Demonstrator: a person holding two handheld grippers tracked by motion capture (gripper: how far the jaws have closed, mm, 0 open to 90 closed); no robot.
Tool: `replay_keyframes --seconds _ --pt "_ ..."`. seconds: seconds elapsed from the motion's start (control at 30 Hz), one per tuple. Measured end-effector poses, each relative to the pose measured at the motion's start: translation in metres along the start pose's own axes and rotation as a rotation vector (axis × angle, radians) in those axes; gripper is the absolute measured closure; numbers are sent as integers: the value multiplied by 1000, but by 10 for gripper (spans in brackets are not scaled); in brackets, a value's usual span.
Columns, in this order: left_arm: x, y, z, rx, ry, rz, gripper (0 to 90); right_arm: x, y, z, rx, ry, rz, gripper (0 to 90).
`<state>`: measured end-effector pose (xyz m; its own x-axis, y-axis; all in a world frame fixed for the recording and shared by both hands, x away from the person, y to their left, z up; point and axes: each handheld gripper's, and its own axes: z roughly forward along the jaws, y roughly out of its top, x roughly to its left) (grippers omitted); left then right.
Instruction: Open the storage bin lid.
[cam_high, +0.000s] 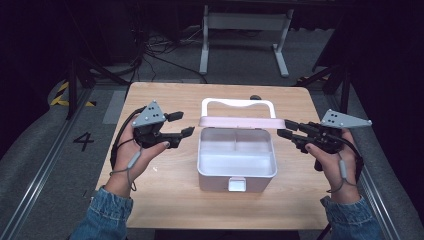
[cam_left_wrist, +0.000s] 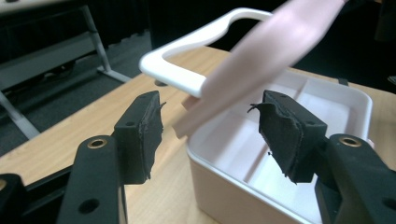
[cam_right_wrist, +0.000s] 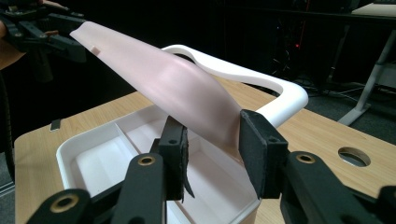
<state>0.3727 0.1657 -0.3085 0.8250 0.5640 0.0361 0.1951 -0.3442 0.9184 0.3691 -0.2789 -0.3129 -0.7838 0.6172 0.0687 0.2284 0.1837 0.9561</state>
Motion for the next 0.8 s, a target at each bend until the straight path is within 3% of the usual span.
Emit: replay_keyframes --seconds 0.2,0.4,0.57,0.8 --pt "-11 5 16 -7 -25 19 394 0 0 0 -2 5 5 631" --pt "-15 15 31 -49 -13 24 393 -1 -1 0 -6 10 9 630" --pt "-18 20 43 -52 -16 33 398 -2 -1 0 -4 11 15 625" --pt "-20 26 53 -55 -2 78 442 -2 -2 1 -1 9 17 617"
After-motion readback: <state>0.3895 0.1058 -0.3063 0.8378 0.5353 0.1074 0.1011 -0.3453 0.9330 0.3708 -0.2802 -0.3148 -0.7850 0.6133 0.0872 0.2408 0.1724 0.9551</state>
